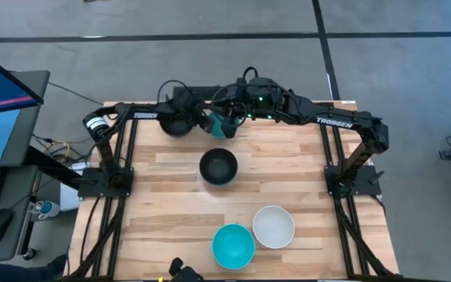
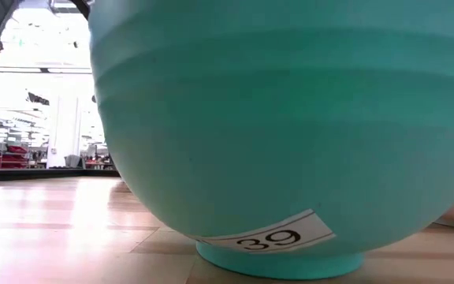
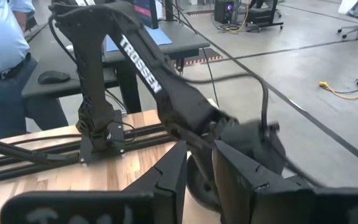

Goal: Nest bowls inside each other
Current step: Stack the green bowl on the bottom black bowl

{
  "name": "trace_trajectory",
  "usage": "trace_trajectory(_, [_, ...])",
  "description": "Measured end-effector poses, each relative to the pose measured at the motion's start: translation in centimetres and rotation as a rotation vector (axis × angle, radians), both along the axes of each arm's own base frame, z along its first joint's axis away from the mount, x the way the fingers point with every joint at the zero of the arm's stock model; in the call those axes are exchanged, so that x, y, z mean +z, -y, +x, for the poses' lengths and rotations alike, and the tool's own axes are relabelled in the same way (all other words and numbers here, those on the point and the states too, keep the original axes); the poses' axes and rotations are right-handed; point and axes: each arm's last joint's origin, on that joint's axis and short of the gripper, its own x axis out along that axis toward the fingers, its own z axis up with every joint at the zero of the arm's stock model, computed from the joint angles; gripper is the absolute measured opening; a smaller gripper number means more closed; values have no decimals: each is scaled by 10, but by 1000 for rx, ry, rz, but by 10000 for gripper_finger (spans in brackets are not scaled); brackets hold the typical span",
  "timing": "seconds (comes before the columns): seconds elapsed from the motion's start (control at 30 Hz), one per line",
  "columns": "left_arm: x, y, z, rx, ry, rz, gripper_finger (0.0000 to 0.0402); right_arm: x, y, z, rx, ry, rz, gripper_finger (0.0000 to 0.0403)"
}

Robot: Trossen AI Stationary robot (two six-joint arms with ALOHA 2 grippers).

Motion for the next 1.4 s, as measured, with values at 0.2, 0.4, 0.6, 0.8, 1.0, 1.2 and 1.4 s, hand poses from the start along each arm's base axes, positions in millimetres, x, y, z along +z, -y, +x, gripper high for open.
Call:
trace_trajectory(0.2, [-13,2,12,-14,54,-16,77,0,0,0,1,-3,1,100])
trace_trajectory(0.4, [-12,3,15,-52,68,2,10,-1,0,0,1,-7,2,100])
trace_trajectory(0.6, [-12,9,19,-82,72,-11,2,-1,1,-1,-3,-8,1,100])
trace_trajectory(0.8, [-1,19,26,-118,93,6,1,-1,1,-1,-3,-8,0,100])
trace_trajectory(1.0, [36,21,33,-159,69,97,1,-1,1,-1,-3,-16,2,100])
trace_trajectory(1.2, [70,29,33,-223,-33,133,0,-3,0,-1,1,-31,7,100])
trace_trajectory(1.4, [102,57,28,-332,-85,112,0,-2,-8,-4,72,-56,31,100])
